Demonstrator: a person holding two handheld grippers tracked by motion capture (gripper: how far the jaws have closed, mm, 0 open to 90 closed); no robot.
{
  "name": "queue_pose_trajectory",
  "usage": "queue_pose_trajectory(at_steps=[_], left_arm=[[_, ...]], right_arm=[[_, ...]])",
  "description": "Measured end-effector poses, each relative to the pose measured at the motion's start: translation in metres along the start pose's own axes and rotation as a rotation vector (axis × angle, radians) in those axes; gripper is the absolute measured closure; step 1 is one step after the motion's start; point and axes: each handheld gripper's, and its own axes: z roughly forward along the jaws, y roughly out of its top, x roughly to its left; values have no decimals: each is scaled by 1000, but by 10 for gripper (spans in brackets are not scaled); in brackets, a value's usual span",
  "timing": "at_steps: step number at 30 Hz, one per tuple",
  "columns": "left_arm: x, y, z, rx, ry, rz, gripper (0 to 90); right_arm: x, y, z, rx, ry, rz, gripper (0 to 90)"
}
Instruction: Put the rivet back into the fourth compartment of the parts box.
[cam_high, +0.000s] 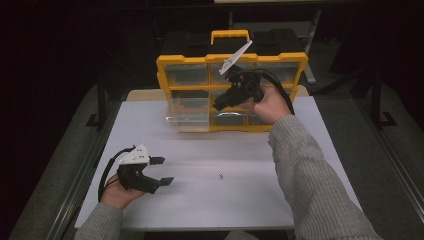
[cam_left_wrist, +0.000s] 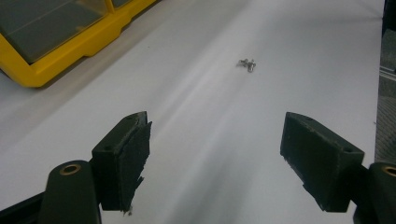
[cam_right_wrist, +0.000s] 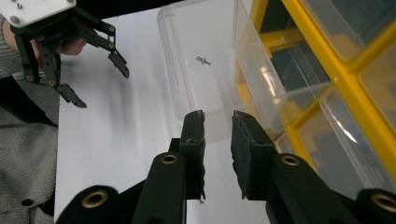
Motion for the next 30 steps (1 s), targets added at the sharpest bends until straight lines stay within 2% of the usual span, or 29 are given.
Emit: queue_pose_trajectory(at_steps=[5, 14, 25, 27, 30], left_arm=[[-1, 0, 0, 1, 0, -3, 236], [-1, 0, 0, 12, -4, -10, 236], [-2, 0, 0, 16, -5, -7, 236], [-1, 0, 1, 17, -6, 1, 236], [-2, 0, 1, 15, -7, -3, 236]], right_arm=[[5, -13, -6, -11, -10, -2, 721], [13, -37, -4, -12, -3, 1, 699], [20, -63, 16, 3, 26, 6, 689], [21, -67, 19, 22, 33, 33, 687], [21, -73, 25, 13, 37, 22, 684]])
